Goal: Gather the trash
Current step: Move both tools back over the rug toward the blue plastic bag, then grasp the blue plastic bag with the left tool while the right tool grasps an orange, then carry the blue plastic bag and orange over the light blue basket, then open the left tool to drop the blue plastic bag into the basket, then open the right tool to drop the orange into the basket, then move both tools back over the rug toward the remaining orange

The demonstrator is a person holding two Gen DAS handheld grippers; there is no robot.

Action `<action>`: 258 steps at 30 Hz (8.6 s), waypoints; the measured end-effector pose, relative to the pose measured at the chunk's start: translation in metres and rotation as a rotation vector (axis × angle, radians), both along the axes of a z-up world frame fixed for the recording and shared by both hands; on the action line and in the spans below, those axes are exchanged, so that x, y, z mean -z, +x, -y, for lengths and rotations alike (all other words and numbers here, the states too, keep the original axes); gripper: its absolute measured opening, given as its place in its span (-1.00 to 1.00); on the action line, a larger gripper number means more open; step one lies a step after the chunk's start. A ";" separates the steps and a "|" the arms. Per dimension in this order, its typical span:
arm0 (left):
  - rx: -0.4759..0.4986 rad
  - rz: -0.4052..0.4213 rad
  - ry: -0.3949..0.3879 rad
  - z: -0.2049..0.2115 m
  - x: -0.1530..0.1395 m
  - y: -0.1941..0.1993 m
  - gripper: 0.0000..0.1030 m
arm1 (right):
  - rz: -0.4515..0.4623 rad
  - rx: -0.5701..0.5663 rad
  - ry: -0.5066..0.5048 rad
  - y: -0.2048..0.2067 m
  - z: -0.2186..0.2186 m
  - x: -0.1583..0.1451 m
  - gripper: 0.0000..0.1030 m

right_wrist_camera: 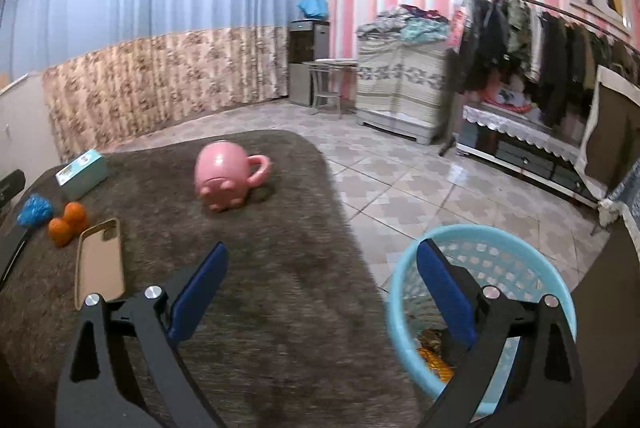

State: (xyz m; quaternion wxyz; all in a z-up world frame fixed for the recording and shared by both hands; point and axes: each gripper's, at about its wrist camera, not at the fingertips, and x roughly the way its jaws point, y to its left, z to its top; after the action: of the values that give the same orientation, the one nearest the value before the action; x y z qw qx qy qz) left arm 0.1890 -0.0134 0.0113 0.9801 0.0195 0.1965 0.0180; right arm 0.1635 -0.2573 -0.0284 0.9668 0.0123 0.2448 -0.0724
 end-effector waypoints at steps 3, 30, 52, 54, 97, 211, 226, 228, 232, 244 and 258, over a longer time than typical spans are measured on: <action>-0.025 -0.003 -0.007 -0.017 0.002 0.001 0.89 | -0.004 -0.027 0.004 0.004 -0.014 0.001 0.81; -0.191 -0.099 -0.024 -0.127 0.045 -0.001 0.89 | -0.080 -0.060 0.108 0.033 -0.058 0.033 0.81; -0.136 -0.336 -0.044 -0.177 0.084 0.113 0.02 | -0.104 -0.252 0.090 0.090 -0.130 0.021 0.81; -0.119 -0.352 -0.055 -0.177 0.089 0.114 -0.28 | -0.102 -0.280 0.072 0.092 -0.145 0.020 0.81; -0.228 -0.146 -0.117 -0.182 0.060 -0.015 -0.68 | -0.188 -0.502 0.132 0.068 -0.233 0.021 -0.38; 0.459 -0.073 0.024 0.282 0.040 0.044 0.89 | 0.015 0.380 0.076 -0.038 0.157 0.014 0.79; 0.231 -0.027 0.065 0.157 0.015 0.022 0.89 | 0.091 0.151 0.100 -0.025 0.082 -0.013 0.79; 0.207 -0.032 0.061 0.141 0.013 0.020 0.90 | 0.087 0.122 0.092 -0.020 0.068 -0.014 0.79; 0.148 -0.035 0.074 0.101 0.013 0.015 0.90 | 0.072 0.062 0.073 -0.013 0.038 -0.011 0.79; 0.008 -0.072 0.055 0.013 0.023 0.021 0.90 | 0.007 -0.050 0.015 0.011 -0.031 0.006 0.79; -0.088 -0.141 -0.012 -0.045 0.052 0.058 0.90 | -0.043 -0.084 0.022 0.026 -0.060 0.021 0.79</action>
State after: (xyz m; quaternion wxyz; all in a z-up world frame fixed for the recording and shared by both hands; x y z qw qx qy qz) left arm 0.2474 0.0318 -0.0406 0.9623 0.0062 0.2656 0.0587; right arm 0.1893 -0.1976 -0.0492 0.9633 0.0110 0.2665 -0.0293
